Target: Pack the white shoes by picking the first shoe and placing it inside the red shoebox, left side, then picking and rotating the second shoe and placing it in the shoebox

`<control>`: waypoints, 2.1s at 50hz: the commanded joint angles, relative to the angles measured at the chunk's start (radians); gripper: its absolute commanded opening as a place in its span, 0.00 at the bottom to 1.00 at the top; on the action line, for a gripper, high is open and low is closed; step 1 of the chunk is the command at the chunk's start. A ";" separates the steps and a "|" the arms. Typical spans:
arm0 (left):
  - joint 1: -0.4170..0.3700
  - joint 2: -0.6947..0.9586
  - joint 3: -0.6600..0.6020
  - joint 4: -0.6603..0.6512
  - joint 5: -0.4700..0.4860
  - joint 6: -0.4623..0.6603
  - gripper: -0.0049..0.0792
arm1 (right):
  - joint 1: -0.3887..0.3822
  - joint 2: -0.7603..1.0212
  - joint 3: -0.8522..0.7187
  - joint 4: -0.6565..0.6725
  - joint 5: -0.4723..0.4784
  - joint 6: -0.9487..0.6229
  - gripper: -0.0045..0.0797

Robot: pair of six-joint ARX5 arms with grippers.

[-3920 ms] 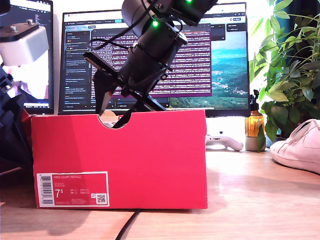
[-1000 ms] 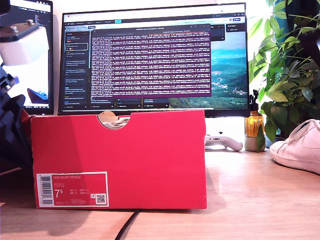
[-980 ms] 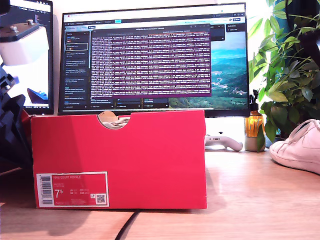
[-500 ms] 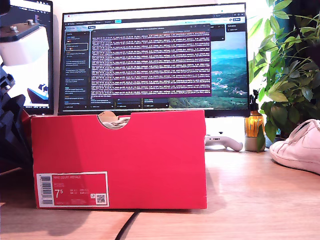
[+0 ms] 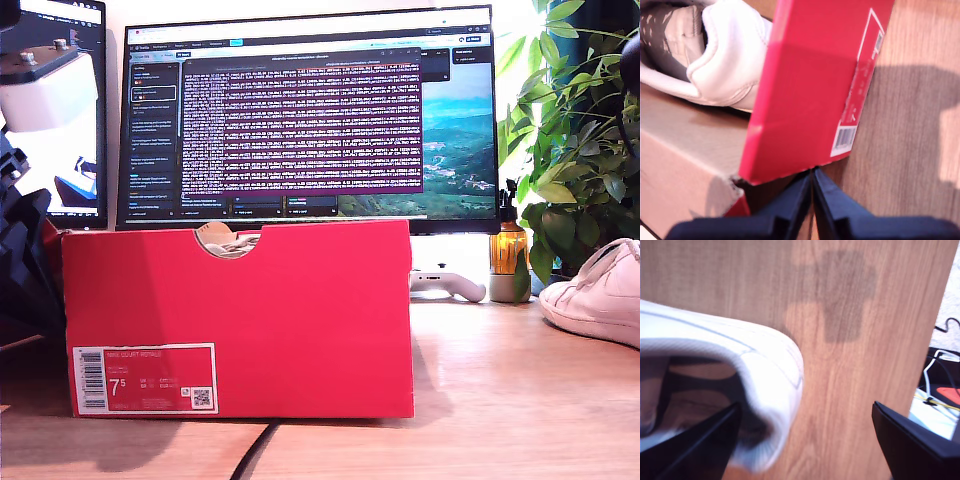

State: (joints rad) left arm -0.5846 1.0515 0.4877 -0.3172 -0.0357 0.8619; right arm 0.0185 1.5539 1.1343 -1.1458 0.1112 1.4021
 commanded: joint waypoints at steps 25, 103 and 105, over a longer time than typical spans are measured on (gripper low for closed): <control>0.000 0.003 0.003 0.003 0.003 -0.009 0.04 | -0.013 -0.008 -0.100 0.106 -0.023 0.144 0.71; 0.000 0.003 0.003 0.003 0.003 -0.009 0.04 | -0.028 -0.022 0.507 -0.211 0.002 -0.428 0.04; 0.000 0.003 0.003 0.003 0.003 -0.009 0.04 | -0.028 -0.022 0.538 -0.211 -0.002 -0.588 0.04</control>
State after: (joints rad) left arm -0.5846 1.0515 0.4877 -0.3168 -0.0357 0.8619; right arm -0.0116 1.5543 1.6154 -1.3670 0.1150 0.9913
